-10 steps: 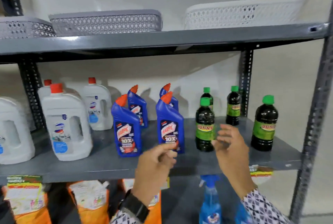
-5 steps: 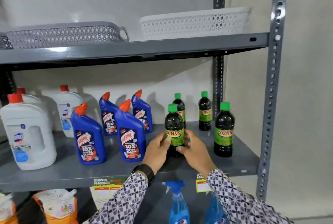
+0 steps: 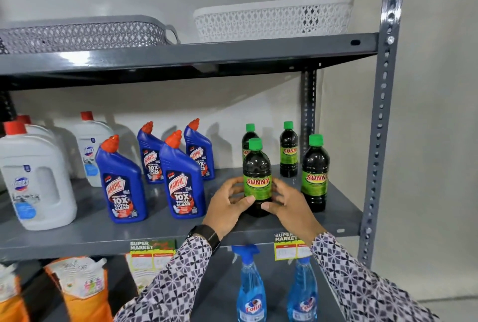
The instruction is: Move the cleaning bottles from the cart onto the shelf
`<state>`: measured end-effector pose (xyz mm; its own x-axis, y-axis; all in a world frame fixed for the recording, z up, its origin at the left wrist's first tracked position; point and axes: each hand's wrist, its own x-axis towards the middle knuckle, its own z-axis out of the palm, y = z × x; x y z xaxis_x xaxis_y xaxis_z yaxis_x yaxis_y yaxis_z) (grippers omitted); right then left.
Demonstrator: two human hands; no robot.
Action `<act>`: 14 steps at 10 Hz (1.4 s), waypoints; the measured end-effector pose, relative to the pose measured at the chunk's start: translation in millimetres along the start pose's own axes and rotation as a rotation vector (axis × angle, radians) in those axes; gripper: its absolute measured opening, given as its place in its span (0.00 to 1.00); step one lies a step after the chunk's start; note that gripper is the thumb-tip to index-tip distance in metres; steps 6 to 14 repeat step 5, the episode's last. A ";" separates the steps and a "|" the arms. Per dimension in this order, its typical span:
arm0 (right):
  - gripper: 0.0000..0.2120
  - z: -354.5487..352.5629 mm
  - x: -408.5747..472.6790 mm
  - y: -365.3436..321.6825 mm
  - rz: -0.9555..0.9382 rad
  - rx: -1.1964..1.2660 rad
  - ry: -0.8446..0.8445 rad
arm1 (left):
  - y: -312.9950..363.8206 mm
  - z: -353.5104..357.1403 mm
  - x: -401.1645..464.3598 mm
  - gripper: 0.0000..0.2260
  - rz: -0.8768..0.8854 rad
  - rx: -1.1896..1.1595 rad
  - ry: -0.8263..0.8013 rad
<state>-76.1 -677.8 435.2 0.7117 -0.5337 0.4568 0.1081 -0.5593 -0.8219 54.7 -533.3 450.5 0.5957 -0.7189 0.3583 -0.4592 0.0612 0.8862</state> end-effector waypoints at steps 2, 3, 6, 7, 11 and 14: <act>0.32 0.0 -0.5 -1.7 0.046 0.022 -0.042 | -1.2 -1.3 -0.6 0.20 -0.020 -0.012 0.010; 0.33 -0.6 -4.0 -8.7 0.078 -0.009 -0.039 | 6.0 -2.3 -4.5 0.20 -0.030 -0.009 0.003; 0.40 7.7 -25.4 -27.6 0.120 -0.020 0.086 | 16.5 -19.1 -29.6 0.31 -0.072 -0.041 -0.104; 0.40 7.7 -25.4 -27.6 0.120 -0.020 0.086 | 16.5 -19.1 -29.6 0.31 -0.072 -0.041 -0.104; 0.40 7.7 -25.4 -27.6 0.120 -0.020 0.086 | 16.5 -19.1 -29.6 0.31 -0.072 -0.041 -0.104; 0.40 7.7 -25.4 -27.6 0.120 -0.020 0.086 | 16.5 -19.1 -29.6 0.31 -0.072 -0.041 -0.104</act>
